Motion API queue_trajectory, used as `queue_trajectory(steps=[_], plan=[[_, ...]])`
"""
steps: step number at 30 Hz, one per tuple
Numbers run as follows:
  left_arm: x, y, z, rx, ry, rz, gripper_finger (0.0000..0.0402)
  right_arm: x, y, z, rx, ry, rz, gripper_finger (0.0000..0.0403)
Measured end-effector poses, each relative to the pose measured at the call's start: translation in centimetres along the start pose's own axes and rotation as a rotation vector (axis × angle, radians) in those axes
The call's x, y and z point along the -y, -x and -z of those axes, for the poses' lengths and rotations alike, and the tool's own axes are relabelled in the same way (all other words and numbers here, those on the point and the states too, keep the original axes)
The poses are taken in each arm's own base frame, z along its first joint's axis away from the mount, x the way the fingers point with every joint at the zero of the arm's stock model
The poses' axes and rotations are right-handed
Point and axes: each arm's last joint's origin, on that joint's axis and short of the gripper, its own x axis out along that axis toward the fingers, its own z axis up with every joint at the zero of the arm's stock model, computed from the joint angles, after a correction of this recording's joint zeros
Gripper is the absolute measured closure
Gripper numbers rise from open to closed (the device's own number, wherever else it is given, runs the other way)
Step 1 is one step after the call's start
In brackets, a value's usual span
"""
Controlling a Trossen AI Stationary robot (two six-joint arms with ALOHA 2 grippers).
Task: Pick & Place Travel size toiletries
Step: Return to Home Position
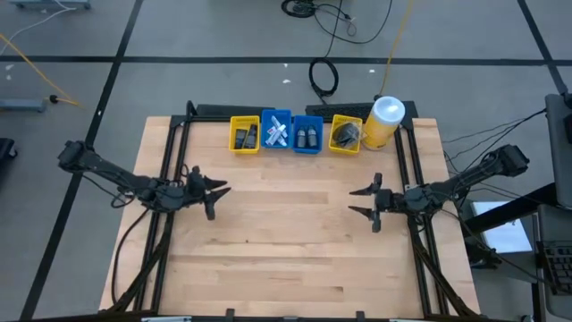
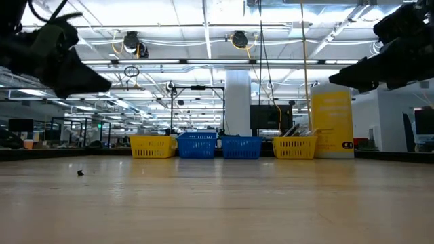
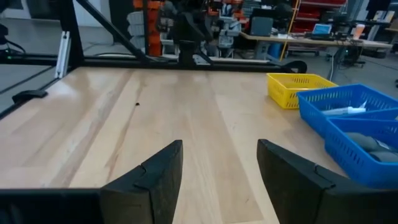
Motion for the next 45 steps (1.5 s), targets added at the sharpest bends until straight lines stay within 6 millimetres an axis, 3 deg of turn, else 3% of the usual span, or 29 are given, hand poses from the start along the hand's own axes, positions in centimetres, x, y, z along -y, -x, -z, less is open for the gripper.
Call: queue_trajectory(steps=[7,23,33,45], plan=[[-1.3,0.0,3.3,-0.042,0.126,-0.031,0.0288,0.0,0.0,0.0,-0.001,0.004,0.001,0.0201],[-1.2,-0.1,3.7,-0.104,0.132,0.001,0.0288,0.2,0.2,-0.3,0.024,-0.010,-0.004,0.0202],[-1.1,-0.1,3.7,-0.106,0.137,0.015,0.0288,3.5,2.2,-3.1,0.331,-0.146,0.153,0.0202],[-1.1,-0.1,3.7,-0.105,0.137,0.016,0.0288,4.3,4.2,-4.7,0.554,-0.221,0.165,0.0202]])
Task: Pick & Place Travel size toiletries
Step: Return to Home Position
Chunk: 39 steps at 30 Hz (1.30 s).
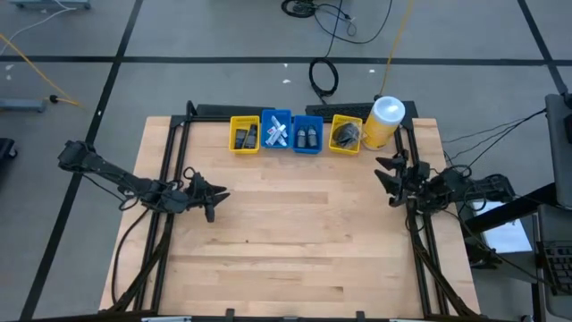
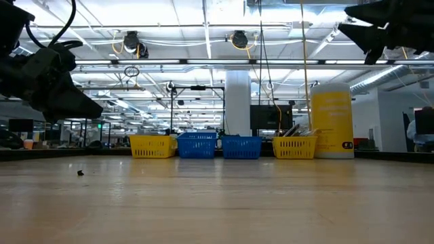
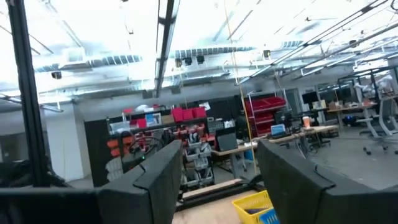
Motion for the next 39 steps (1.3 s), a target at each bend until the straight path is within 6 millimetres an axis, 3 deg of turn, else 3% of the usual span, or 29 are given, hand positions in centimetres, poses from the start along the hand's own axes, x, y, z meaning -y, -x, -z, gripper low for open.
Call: queue_trajectory(steps=[39], plan=[[0.04,0.00,-0.05,0.004,0.003,0.002,0.0288,0.13,-0.05,0.12,-0.010,0.012,0.014,0.0202]])
